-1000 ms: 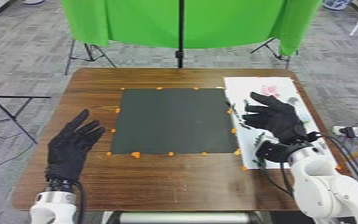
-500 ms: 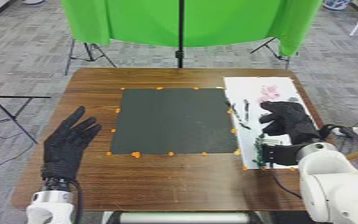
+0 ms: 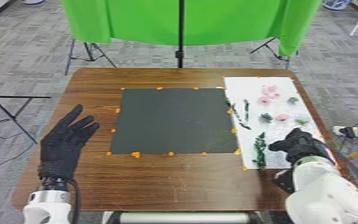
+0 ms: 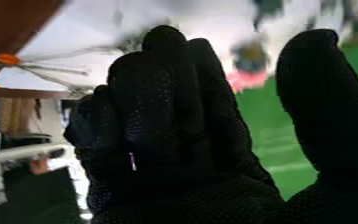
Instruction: Arrange flowers
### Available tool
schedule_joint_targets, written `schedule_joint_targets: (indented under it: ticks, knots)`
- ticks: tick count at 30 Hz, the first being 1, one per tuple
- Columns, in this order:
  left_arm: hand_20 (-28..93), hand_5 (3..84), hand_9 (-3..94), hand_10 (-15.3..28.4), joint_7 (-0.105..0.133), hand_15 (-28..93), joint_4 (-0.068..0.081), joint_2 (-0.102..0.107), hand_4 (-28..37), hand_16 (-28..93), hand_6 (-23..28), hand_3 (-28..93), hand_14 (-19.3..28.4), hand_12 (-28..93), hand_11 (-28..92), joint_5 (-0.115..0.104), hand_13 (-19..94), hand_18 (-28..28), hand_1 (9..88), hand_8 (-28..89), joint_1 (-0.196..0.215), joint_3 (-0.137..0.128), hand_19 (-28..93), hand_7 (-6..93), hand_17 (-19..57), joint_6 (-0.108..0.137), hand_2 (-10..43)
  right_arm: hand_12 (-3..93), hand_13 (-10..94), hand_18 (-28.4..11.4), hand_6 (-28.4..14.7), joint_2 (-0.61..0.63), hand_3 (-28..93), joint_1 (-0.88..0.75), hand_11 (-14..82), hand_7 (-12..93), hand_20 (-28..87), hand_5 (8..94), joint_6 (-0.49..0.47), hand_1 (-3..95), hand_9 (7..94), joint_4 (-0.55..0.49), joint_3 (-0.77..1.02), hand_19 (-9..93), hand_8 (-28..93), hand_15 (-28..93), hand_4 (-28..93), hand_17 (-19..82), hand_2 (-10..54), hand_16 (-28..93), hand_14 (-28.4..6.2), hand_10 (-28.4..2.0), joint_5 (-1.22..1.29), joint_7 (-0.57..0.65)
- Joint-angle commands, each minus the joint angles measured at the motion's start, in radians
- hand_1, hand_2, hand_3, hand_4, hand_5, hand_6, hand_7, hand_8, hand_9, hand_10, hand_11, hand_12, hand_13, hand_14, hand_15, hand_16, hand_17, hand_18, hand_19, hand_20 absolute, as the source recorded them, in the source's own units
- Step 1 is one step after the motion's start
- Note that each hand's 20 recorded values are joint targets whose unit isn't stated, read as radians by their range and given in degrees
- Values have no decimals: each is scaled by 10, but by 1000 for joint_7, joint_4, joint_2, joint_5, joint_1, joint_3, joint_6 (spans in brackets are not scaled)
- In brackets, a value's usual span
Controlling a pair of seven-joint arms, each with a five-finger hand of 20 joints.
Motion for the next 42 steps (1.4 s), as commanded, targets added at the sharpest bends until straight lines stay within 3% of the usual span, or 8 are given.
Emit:
schedule_joint_targets:
  ticks: [1,14,18,23,26,36,40,42]
  knots:
    - [184,376,369,199,1,519,-4,6,-238,-64,84,747,254,130,256,-5,255,230,236,-86,10,-5,466,117,-91,10,104,186,697,-245,-97,11,728,93,544,167,377,652,-55,361,654,42,-154,932,-109,770,-213,450,-81,113,-141,-220,-145,1]
    - [184,376,370,199,-1,520,-7,7,-237,-64,85,747,254,131,258,-8,255,231,236,-86,11,-4,466,116,-91,13,105,190,718,-243,-78,32,724,221,557,242,343,702,-71,404,683,150,-374,932,-122,750,-220,466,-95,116,-135,-204,-274,15]
    - [184,377,370,200,2,521,-7,9,-237,-64,85,747,255,130,258,-9,256,230,237,-85,13,-7,466,117,-91,16,104,196,745,-233,-80,35,688,226,568,306,333,718,-76,482,706,178,-393,932,26,739,-254,491,-95,127,-120,-189,-275,19]
    - [185,376,371,199,-6,522,0,11,-236,-64,85,747,256,131,259,-14,257,230,236,-85,21,-13,466,117,-91,14,104,288,799,-216,-58,53,686,226,533,356,405,774,-14,583,768,205,-408,932,70,742,-281,535,-95,153,-91,-136,-306,7]
    - [188,376,371,199,-19,521,2,7,-235,-65,85,749,255,131,258,-8,257,232,234,-85,25,-24,472,117,-89,3,103,289,829,-207,-52,61,680,217,534,337,436,802,25,603,796,196,-394,932,97,734,-282,564,-95,162,-79,-129,-322,0]
    - [198,377,371,199,-11,519,-5,11,-235,-63,85,751,256,130,257,-7,257,233,234,-86,41,-37,480,117,-86,4,100,290,866,-201,-59,70,712,211,517,279,459,843,96,598,830,101,-335,932,148,711,-283,591,-95,173,-69,-120,-353,-40]
    - [203,377,370,199,-21,520,-12,11,-234,-63,85,750,256,131,257,1,256,235,234,-85,52,-60,485,117,-86,-5,100,290,873,-200,-60,37,719,277,511,268,462,849,80,596,837,61,-358,932,157,704,-283,596,-95,175,-68,-118,-334,-92]
    - [207,377,370,199,-17,520,-16,18,-234,-62,85,748,256,131,257,-4,257,237,235,-85,61,-67,491,117,-85,5,100,289,878,-201,-61,-1,724,346,508,263,463,851,73,594,842,64,-400,932,159,700,-283,598,-95,175,-67,-117,-324,-121]
